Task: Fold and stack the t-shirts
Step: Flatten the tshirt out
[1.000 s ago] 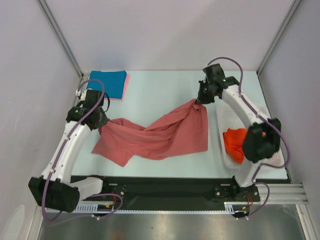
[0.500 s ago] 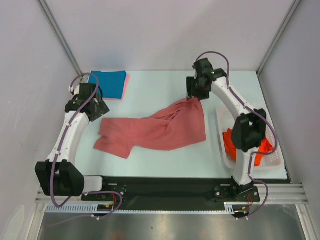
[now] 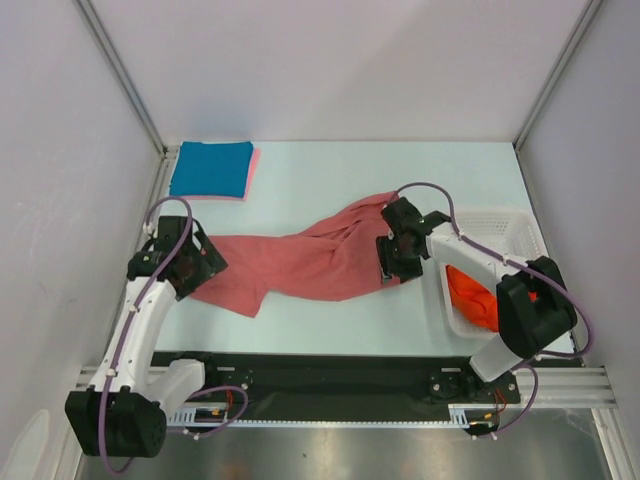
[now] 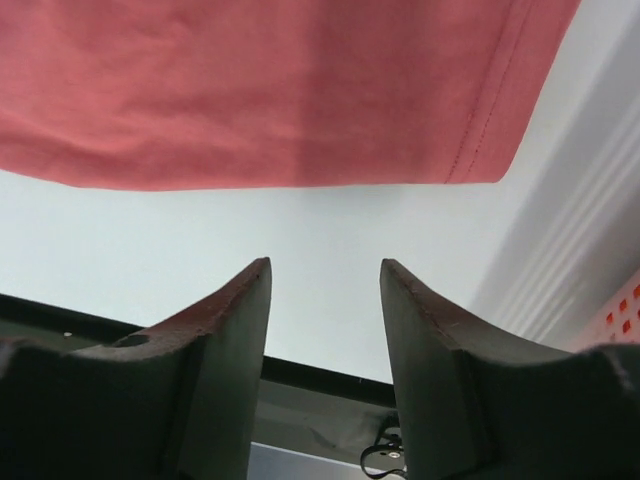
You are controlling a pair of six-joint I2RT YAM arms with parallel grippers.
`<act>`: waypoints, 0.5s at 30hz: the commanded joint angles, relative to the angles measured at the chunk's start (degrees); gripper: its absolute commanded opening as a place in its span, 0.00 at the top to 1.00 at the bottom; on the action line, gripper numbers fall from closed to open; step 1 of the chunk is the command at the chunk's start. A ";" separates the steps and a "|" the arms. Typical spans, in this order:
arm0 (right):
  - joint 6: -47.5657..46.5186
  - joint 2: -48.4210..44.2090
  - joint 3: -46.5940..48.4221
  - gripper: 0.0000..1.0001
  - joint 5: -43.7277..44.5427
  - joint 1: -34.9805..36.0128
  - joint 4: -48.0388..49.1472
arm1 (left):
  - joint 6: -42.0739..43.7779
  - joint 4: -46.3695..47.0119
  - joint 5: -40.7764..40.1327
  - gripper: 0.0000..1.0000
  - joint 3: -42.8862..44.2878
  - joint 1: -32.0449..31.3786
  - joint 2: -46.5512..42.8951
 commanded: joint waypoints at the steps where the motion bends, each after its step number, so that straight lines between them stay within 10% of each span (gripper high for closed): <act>1: 1.20 1.14 -1.31 0.45 2.47 0.59 6.57 | -2.66 1.92 5.71 0.12 -3.81 0.29 -0.29; 10: 0.66 8.88 -0.35 0.47 6.26 0.68 9.48 | -0.91 1.66 4.40 0.15 -1.98 0.20 3.93; 13: 1.10 9.84 -1.23 0.58 7.48 0.85 10.97 | -0.82 1.92 4.14 0.16 -1.19 0.20 3.58; 15: 1.37 9.76 -1.32 0.87 8.10 1.38 10.72 | -0.64 1.40 3.61 0.16 -0.66 0.20 3.58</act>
